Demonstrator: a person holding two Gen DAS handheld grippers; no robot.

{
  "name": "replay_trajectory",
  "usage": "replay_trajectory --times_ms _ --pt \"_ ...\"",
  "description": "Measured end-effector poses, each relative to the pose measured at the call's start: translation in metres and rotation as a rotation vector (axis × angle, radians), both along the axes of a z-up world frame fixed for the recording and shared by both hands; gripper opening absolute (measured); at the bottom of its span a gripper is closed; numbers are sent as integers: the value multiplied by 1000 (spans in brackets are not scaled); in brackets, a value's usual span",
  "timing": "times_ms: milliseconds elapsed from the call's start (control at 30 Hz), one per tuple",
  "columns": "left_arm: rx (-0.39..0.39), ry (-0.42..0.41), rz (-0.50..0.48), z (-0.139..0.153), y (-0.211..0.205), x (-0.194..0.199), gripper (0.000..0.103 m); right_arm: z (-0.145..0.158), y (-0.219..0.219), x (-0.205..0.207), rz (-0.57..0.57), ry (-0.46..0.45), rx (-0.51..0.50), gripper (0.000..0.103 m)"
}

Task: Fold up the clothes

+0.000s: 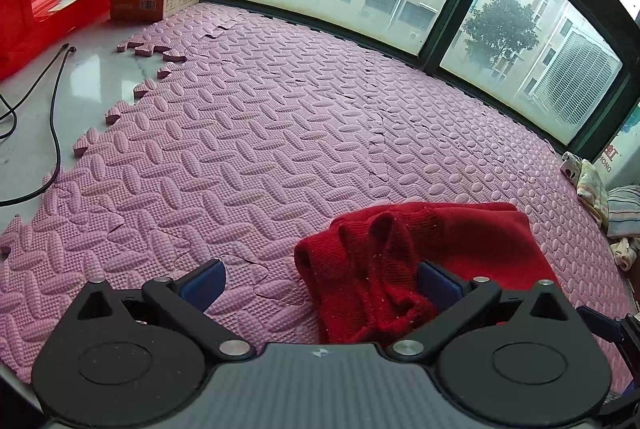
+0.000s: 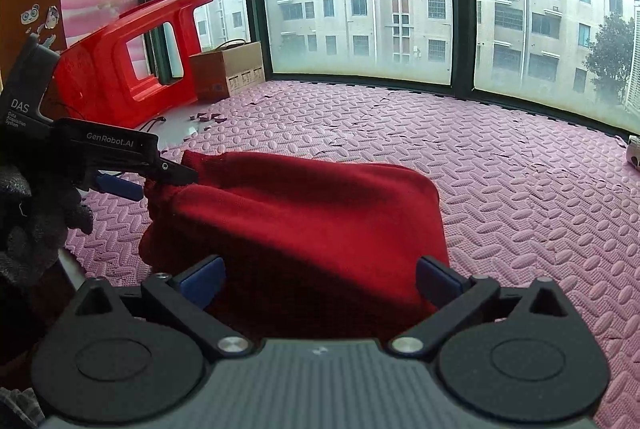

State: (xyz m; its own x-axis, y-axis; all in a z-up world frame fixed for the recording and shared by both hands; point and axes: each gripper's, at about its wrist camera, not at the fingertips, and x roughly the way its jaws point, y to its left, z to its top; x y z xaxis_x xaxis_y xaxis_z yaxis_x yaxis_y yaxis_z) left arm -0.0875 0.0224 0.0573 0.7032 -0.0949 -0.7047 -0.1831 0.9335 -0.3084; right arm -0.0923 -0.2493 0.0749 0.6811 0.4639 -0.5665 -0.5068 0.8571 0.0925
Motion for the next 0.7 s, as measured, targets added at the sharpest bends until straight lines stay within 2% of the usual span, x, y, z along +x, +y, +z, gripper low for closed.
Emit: replay_trajectory --times_ms 233,433,700 --pt "-141 -2 35 9 6 1 103 9 -10 8 -35 2 42 103" --pt "-178 23 64 4 9 8 103 7 -12 10 -51 9 49 103" --pt "-286 76 98 -16 17 11 103 5 -13 14 -67 19 55 103"
